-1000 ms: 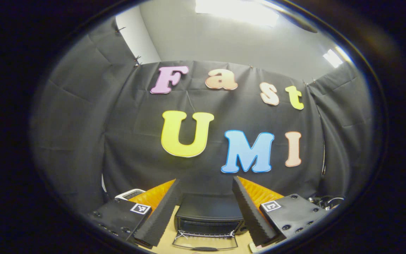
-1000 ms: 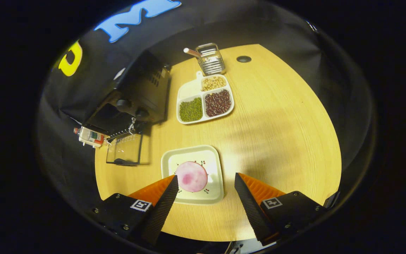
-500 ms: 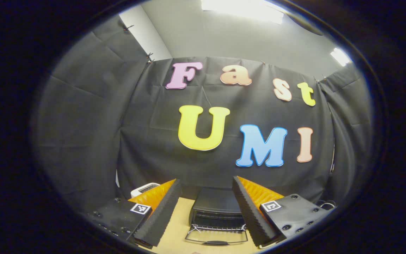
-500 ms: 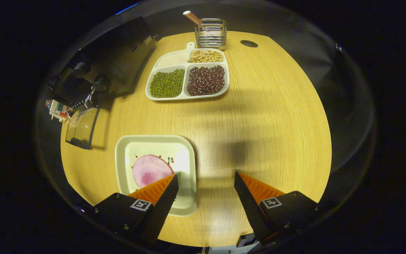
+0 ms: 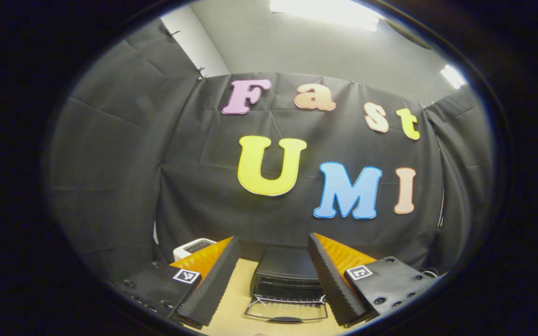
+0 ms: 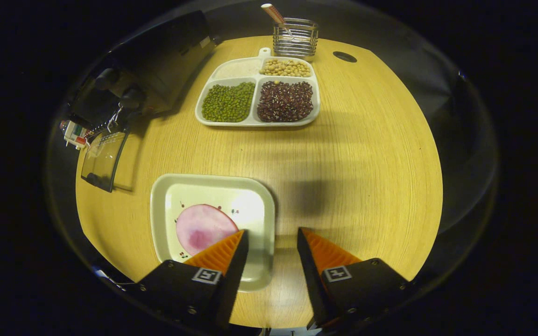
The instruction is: Open the electric oven with the left hand, put the food in, and close the electric oven.
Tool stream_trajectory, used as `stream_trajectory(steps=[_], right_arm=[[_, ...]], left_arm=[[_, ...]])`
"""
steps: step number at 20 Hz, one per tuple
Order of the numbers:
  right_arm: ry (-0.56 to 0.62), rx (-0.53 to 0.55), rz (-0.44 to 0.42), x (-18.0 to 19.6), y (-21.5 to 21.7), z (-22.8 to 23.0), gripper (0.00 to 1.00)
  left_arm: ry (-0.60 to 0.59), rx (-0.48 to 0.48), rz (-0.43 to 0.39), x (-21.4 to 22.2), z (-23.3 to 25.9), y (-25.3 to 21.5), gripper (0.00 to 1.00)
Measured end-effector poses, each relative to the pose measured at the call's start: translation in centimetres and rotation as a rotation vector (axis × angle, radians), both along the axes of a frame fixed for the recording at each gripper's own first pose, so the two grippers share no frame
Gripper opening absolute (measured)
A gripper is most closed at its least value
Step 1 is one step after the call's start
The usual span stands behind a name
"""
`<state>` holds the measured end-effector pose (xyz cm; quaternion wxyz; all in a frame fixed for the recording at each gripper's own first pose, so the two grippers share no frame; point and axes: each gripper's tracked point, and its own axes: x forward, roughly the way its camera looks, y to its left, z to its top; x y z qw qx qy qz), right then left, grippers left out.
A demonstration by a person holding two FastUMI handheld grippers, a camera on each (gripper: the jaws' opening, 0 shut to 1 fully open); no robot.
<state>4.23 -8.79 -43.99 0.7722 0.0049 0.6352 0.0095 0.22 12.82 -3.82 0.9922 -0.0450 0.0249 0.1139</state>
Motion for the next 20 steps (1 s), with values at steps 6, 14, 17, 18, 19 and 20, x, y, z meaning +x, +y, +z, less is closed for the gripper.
stream_trajectory(steps=[6,14,17,18,19,20], right_arm=[[0.003,0.002,-0.058,0.0,-0.6,-0.8,0.0],[-0.008,0.19,-0.101,-0.7,-0.8,0.0,0.0],[-0.009,0.365,-0.17,-1.3,-0.1,0.1,0.0],[-0.017,0.419,-0.186,-1.5,0.1,0.1,0.0],[-0.02,0.464,-0.198,-1.6,0.1,0.1,0.0],[-0.028,0.509,-0.213,-1.7,0.2,0.2,0.0]], left_arm=[[-0.011,0.005,-0.018,0.5,0.8,-1.0,0.98],[-0.007,0.052,-0.007,0.6,2.4,-2.4,1.0],[0.001,0.054,0.019,0.5,2.7,-2.6,1.0],[0.009,0.052,0.031,0.6,2.5,-2.5,1.0],[0.017,0.051,0.043,0.5,2.4,-2.6,1.0],[0.026,0.052,0.055,0.5,2.2,-2.7,1.0]])
